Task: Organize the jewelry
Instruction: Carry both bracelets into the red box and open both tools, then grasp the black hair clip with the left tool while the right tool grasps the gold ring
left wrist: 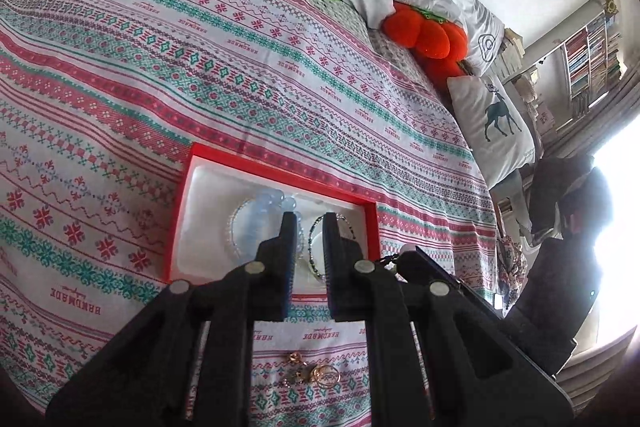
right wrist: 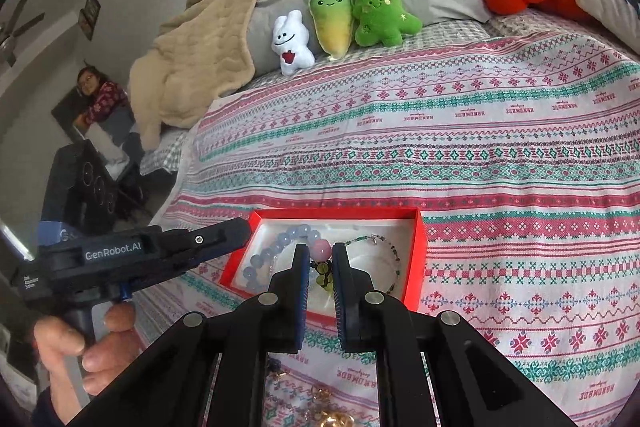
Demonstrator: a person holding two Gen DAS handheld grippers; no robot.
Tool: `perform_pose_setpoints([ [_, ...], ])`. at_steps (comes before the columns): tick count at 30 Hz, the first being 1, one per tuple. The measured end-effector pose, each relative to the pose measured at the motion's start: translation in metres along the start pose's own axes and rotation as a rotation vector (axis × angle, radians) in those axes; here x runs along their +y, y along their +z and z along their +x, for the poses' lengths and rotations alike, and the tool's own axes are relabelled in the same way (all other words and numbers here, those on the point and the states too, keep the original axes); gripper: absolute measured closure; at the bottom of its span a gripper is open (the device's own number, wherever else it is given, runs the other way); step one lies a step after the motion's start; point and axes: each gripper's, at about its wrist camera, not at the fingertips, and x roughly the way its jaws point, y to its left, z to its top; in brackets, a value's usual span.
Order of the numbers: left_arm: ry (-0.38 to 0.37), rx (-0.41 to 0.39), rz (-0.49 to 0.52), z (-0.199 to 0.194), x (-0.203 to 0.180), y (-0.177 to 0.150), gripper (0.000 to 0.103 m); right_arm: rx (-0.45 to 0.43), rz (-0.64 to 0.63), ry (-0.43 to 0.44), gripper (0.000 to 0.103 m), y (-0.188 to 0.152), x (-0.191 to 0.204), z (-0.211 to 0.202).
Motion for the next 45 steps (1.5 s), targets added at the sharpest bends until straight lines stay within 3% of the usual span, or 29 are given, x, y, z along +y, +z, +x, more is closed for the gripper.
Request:
perform_pose_setpoints([
  [3, 0.036, 0.002, 0.004, -0.001, 0.003, 0.001, 0.088, -0.002, -0.009, -0.032, 0.091, 0.000, 0.001, 0.002],
  [6, 0.040, -0.001, -0.001, -0.004, 0.007, 0.001, 0.087, -0.019, -0.010, -0.060, 0.082, 0.001, -0.001, -0.002],
  [9, 0.048, 0.003, 0.009, -0.007, 0.006, -0.001, 0.086, -0.023, 0.005, -0.067, 0.082, 0.003, -0.005, -0.005],
  [15, 0.093, 0.018, 0.075, -0.012, -0.003, -0.011, 0.068, -0.026, 0.021, -0.061, 0.082, 0.003, -0.009, -0.016],
  [17, 0.122, 0.023, 0.090, -0.013, -0.003, -0.015, 0.062, -0.020, 0.032, -0.068, 0.078, 0.001, -0.010, -0.019],
  [19, 0.132, 0.028, 0.089, -0.014, -0.002, -0.019, 0.057, -0.010, 0.053, -0.064, 0.065, -0.001, -0.012, -0.020],
  [21, 0.137, 0.040, 0.092, -0.015, -0.002, -0.022, 0.057, -0.005, 0.073, -0.060, 0.058, -0.004, -0.014, -0.023],
  [26, 0.214, 0.069, 0.149, -0.011, -0.006, -0.032, 0.056, 0.034, 0.052, -0.085, 0.058, -0.012, -0.011, -0.023],
  [39, 0.282, 0.196, 0.202, 0.004, -0.007, -0.061, 0.056, 0.146, 0.004, -0.139, 0.051, -0.030, -0.006, -0.010],
  [45, 0.310, 0.262, 0.189, 0.017, -0.003, -0.073, 0.056, 0.263, -0.037, -0.195, 0.051, -0.043, -0.004, 0.007],
])
